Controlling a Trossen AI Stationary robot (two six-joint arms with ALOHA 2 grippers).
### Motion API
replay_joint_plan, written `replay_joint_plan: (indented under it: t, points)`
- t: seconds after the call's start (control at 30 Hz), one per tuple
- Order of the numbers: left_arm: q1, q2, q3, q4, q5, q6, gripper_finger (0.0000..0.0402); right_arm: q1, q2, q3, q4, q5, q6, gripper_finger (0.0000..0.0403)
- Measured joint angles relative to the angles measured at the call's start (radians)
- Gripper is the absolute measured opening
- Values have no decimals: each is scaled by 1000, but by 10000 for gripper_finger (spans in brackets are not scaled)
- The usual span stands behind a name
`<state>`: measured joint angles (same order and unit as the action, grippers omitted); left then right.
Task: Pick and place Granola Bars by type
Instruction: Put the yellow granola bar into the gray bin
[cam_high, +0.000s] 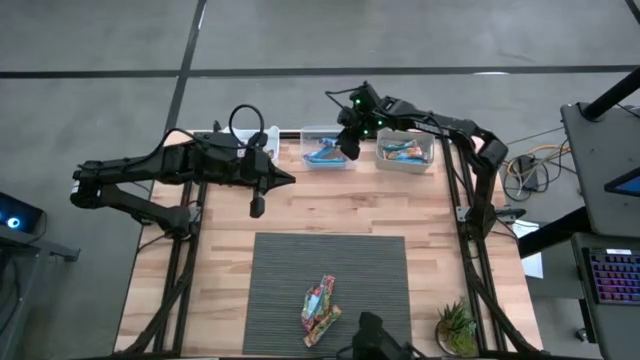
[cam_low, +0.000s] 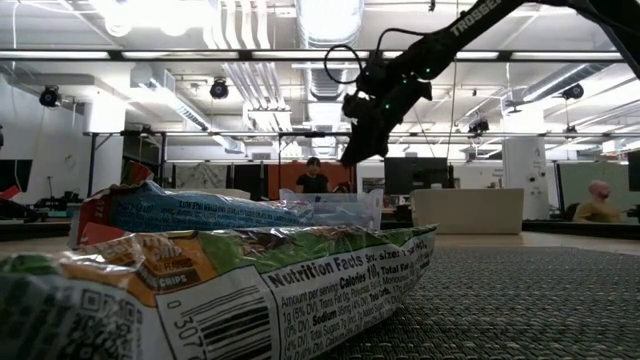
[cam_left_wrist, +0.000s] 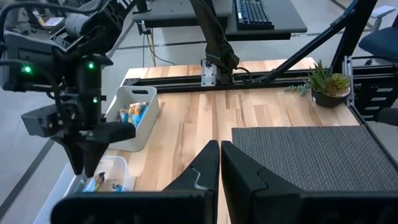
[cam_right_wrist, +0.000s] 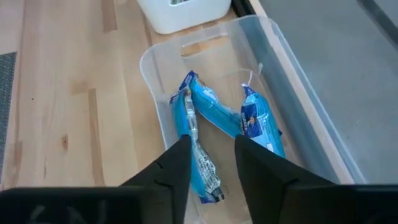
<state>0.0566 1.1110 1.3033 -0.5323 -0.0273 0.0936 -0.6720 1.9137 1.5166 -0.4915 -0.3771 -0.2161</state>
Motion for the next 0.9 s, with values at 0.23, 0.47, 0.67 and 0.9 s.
replay_joint_plan:
  t: [0.23,0.47,0.67,0.9]
  points:
    - [0,0,0,0,0,0,0,13,-50,0,-7,-31,0,37]
    - [0,0,0,0,0,0,0,44,-113,0,-17,-72,32,9]
    - [0,2,0,0,0,0,0,116,-179,0,-57,-73,36,9]
    - [0,3,0,0,0,0,0,228,-253,0,-110,-73,37,9]
